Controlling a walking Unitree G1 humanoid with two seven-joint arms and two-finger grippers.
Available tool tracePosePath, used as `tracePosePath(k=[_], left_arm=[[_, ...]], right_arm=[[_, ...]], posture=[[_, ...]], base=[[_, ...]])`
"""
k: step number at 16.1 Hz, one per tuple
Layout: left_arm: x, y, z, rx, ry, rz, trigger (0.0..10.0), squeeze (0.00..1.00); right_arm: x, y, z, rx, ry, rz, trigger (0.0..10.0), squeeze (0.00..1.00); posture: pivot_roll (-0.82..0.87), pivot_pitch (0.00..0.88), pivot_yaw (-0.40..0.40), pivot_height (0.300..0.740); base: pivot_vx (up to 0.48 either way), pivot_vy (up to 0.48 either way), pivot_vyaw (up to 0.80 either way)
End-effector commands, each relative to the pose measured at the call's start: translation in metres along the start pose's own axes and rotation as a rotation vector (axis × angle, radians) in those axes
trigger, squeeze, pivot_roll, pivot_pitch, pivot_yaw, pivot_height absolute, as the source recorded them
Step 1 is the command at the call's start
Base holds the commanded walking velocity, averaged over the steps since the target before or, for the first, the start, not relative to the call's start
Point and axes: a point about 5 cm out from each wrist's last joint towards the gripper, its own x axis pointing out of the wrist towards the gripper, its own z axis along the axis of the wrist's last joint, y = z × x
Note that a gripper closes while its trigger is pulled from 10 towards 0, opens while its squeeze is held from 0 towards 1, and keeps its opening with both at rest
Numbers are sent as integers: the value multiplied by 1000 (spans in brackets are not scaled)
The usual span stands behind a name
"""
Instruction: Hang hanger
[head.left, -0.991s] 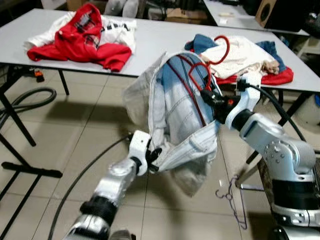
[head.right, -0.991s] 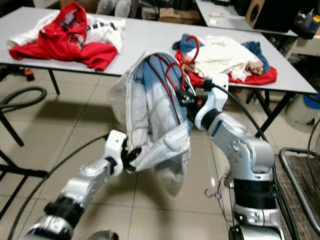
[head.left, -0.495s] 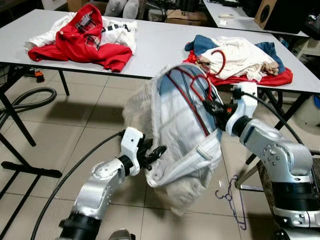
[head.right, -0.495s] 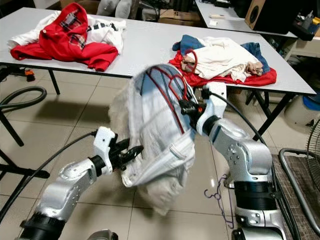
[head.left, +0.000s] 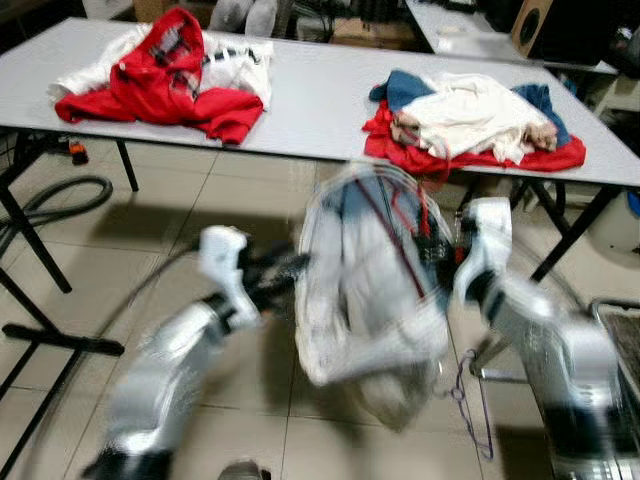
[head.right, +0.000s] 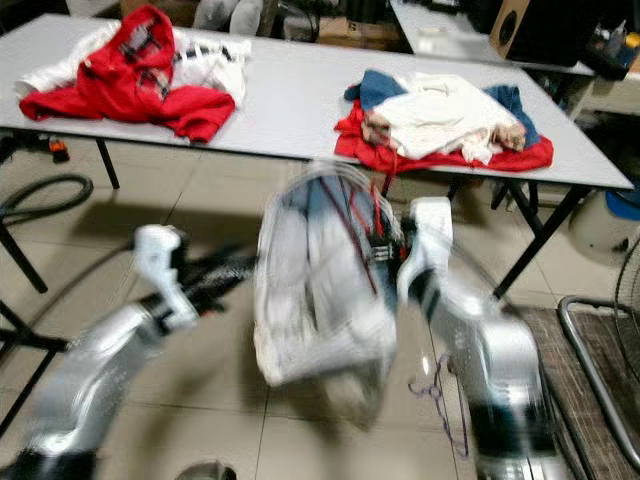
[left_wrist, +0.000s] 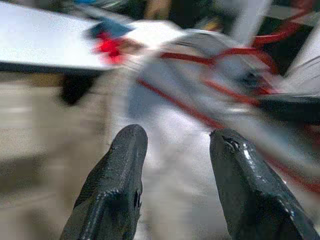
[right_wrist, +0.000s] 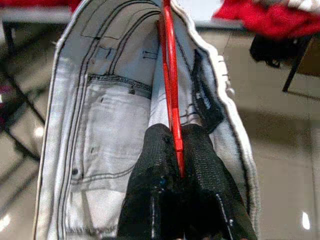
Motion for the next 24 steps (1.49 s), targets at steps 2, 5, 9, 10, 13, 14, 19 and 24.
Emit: tracePosePath(k=[2, 5, 9, 10, 13, 14, 19, 24], left_arm=[[-12, -1, -1, 126, 32, 128, 10000, 0], [-21, 0, -4, 66, -3, 259, 10000, 0], [-12, 9, -14, 55, 19, 387, 10000, 0], [-13, 12, -16, 61, 31, 397, 10000, 0], [-17, 9, -19, 73, 44, 383, 10000, 0], [-18, 7, -22, 68, 54, 376, 10000, 0], [-21, 9, -38, 43, 86, 450, 10000, 0], [-33, 6, -37, 122, 119, 431, 10000, 0]], right_arm=[[-17, 10, -13, -80, -30, 10, 10000, 0], [-29, 17, -41, -53, -11, -8, 10000, 0], [-33, 10, -53, -26, -19, -114, 10000, 0], [-30, 10, -51, -66, -22, -110, 10000, 0], [-24, 3, -48, -152, -19, -117, 10000, 0], [-24, -1, -45, -153, -26, -128, 10000, 0], [-17, -5, -34, -133, -66, -62, 10000, 0], [-20, 17, -64, -67, 31, 106, 10000, 0]], posture=[[88, 0, -42, 740], [77, 0, -19, 740], [77, 0, 13, 740], [82, 4, 10, 740], [86, 15, -7, 740], [88, 0, -5, 740], [110, 7, -73, 740], [131, 42, -59, 740]], base=[[0, 0, 272], [107, 0, 800], [437, 0, 200], [442, 0, 0], [447, 0, 0], [454, 0, 0], [465, 0, 0], [472, 0, 800]])
